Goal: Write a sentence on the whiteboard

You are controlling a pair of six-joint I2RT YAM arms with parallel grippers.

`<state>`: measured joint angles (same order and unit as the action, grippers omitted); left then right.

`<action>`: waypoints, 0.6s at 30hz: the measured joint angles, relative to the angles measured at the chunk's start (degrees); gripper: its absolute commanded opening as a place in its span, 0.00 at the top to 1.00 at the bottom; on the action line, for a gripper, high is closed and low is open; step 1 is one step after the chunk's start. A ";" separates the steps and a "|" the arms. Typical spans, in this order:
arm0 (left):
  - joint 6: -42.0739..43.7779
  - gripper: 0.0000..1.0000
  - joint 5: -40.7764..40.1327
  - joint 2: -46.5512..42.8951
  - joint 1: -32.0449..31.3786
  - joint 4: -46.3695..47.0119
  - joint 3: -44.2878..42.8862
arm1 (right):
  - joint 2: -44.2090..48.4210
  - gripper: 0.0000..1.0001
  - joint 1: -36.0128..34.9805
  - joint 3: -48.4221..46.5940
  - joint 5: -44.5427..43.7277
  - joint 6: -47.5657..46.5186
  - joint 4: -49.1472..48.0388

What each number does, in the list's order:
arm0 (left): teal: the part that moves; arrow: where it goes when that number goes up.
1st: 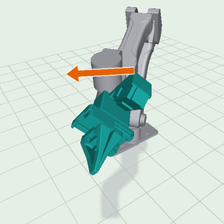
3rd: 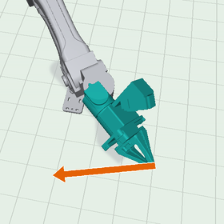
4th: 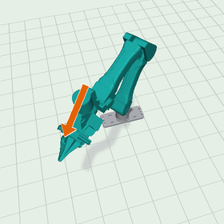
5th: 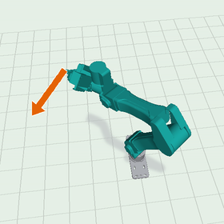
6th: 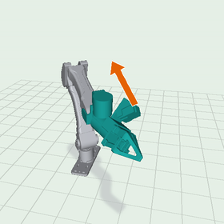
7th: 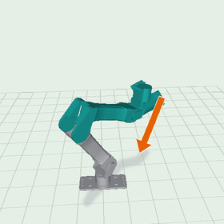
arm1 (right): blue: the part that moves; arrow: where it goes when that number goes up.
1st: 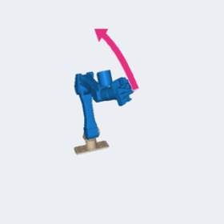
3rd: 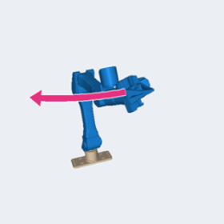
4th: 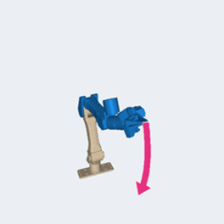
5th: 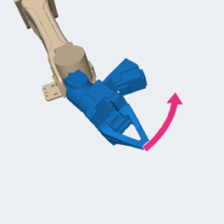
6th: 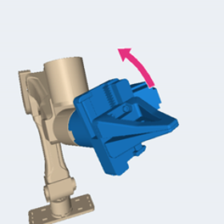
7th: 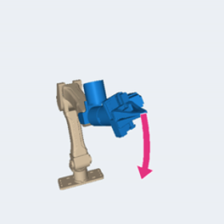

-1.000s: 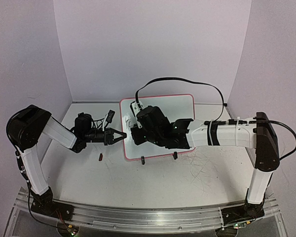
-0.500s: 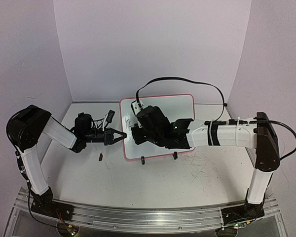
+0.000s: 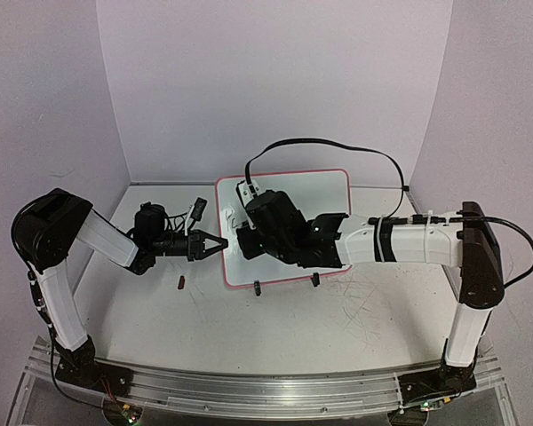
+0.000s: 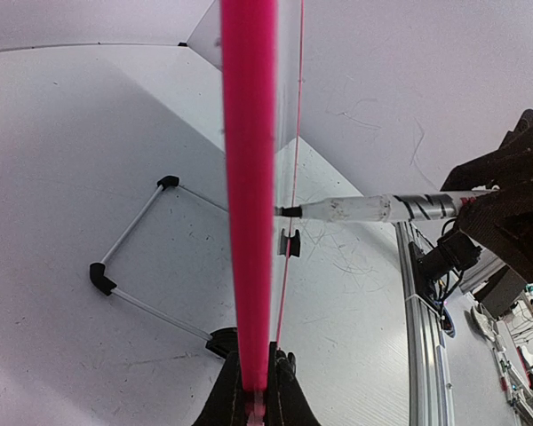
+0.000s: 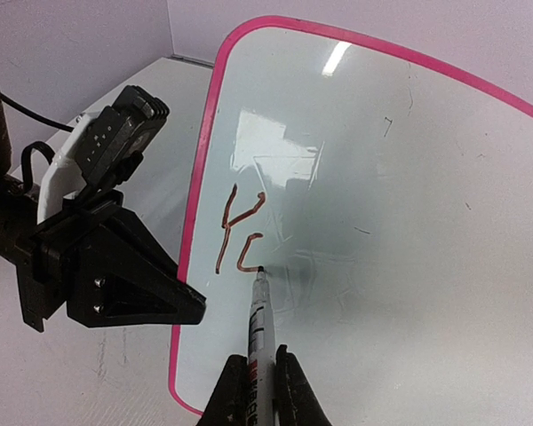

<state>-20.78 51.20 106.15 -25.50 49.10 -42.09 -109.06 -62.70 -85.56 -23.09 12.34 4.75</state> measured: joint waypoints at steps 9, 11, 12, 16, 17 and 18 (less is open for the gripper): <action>0.02 1.00 0.04 0.00 0.00 0.02 0.00 | 0.00 1.00 0.02 -0.71 -0.88 -0.29 0.09; 0.03 1.00 0.07 0.00 0.00 0.02 0.00 | 0.00 1.00 0.06 -0.97 -1.02 -0.35 0.15; 0.04 1.00 0.10 0.00 0.00 0.02 0.00 | 0.00 1.00 0.10 -1.09 -1.12 -0.40 0.15; 0.02 1.00 0.09 0.00 0.00 0.02 0.00 | 0.00 1.00 0.37 -1.58 -1.25 -0.50 0.14; 0.02 1.00 0.10 0.00 0.00 0.02 0.00 | -0.01 1.00 0.42 -1.73 -1.25 -0.51 0.16; 0.03 1.00 0.12 0.00 0.00 0.02 0.00 | -0.03 1.00 0.42 -1.93 -1.24 -0.52 0.20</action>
<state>-20.74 51.32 106.15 -25.50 49.12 -42.09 -109.09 -62.28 -87.49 -24.33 11.83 4.95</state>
